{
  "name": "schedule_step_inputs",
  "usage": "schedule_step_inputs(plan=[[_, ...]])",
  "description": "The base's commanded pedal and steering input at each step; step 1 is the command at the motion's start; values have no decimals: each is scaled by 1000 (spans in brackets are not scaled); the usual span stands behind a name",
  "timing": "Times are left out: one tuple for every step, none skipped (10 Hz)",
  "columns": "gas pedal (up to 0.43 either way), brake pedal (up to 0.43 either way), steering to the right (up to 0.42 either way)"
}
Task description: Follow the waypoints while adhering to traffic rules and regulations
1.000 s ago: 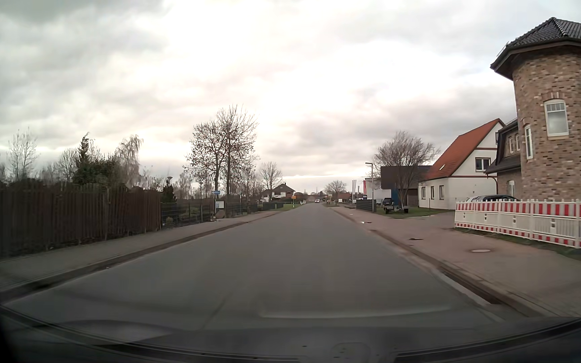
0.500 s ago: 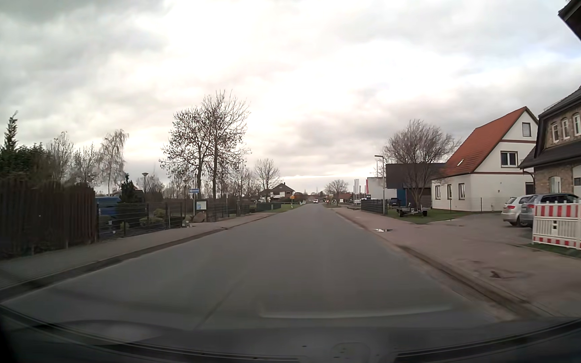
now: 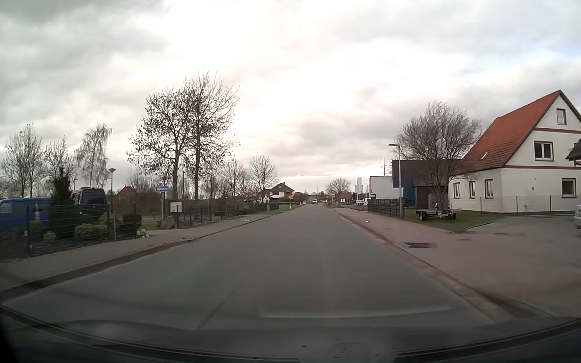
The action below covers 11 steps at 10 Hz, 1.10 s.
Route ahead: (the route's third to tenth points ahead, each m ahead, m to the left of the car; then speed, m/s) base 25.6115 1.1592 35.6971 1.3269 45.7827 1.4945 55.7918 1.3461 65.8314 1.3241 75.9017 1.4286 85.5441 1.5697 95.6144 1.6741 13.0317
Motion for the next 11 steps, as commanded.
schedule_step_inputs(plan=[[150,0,1],[150,0,1],[150,0,2],[150,0,2],[150,0,2],[150,0,2],[150,0,2],[177,0,2],[189,0,2],[189,0,2],[189,0,2]])
